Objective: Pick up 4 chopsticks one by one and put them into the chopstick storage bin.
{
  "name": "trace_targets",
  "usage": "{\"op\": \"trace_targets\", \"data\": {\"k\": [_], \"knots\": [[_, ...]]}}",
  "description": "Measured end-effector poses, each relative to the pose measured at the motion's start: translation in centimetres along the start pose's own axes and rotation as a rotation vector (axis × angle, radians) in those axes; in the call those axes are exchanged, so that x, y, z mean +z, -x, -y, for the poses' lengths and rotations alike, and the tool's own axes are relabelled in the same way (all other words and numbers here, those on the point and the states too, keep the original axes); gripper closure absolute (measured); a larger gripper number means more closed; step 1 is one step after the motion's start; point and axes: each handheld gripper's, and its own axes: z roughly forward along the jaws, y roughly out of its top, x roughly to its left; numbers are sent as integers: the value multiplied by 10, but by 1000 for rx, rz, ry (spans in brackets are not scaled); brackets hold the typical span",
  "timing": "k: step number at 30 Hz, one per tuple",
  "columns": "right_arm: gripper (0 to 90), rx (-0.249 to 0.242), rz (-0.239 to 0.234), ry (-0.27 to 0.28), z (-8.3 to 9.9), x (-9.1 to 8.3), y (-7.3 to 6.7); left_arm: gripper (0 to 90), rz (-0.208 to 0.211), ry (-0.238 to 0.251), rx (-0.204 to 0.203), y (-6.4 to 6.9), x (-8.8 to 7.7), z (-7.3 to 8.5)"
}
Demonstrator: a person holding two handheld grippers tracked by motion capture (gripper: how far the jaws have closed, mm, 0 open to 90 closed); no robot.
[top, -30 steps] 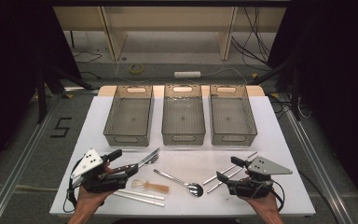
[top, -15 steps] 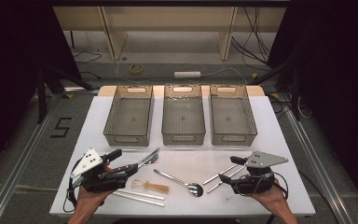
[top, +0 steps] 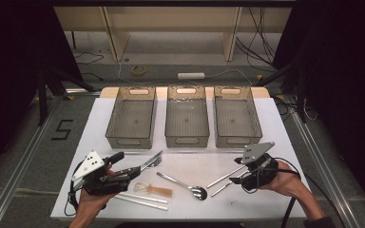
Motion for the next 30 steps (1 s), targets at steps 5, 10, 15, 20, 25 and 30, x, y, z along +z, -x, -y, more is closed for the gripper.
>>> {"op": "trace_targets", "data": {"k": [5, 10, 15, 20, 25, 30], "knots": [[386, -63, -27, -139, -2, 15, 6, 160, 0, 0, -3, 0, 0, 0], [422, -82, -58, -185, 1, 23, 11, 160, 1, -4, 0, -1, 0, 0], [455, -98, -63, -254, 5, 36, 17, 160, 2, -4, 2, 0, 0, 0], [480, -123, -84, -298, 7, 44, 19, 160, 3, -6, -7, -1, 1, 0], [496, -123, -69, -350, 11, 50, 22, 160, 5, -5, -6, 0, 1, 0], [523, -145, -77, -363, 12, 53, 25, 160, 6, -7, -3, 0, 1, 0]]}}
